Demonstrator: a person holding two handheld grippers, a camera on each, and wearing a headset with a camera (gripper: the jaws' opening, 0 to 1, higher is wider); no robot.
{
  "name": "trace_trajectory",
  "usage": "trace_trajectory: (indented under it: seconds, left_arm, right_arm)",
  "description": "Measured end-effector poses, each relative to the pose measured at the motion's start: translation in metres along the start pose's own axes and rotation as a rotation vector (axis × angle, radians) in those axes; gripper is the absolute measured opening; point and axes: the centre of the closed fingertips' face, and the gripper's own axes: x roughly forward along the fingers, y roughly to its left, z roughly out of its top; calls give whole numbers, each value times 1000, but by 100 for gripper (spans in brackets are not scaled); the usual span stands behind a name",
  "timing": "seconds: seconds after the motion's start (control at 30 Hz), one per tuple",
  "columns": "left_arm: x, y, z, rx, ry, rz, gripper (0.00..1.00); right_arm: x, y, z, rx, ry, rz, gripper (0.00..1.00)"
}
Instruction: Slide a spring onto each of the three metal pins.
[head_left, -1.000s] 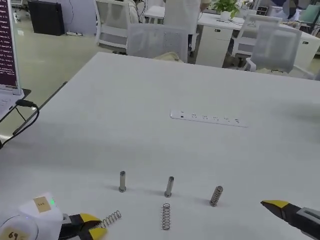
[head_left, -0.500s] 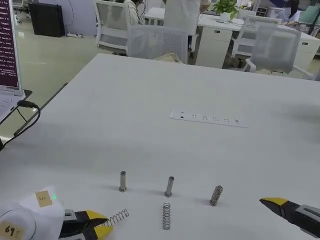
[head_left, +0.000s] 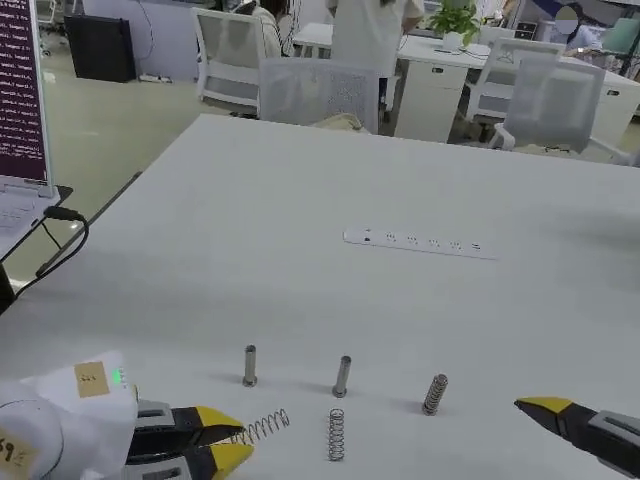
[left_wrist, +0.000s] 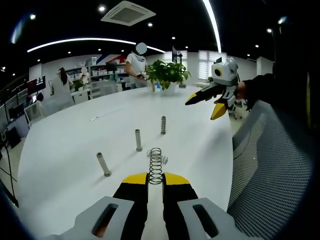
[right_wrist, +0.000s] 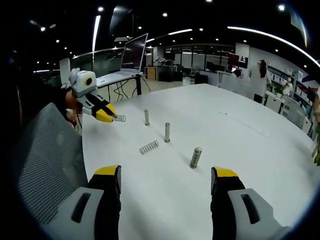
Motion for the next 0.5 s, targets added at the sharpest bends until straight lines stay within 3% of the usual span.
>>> trace_trajectory:
  seconds: [0.5]
  left_arm:
    - [-2, -17, 21, 56, -28, -57, 3]
  right_arm:
    - [8, 34, 38, -82, -40, 115, 61]
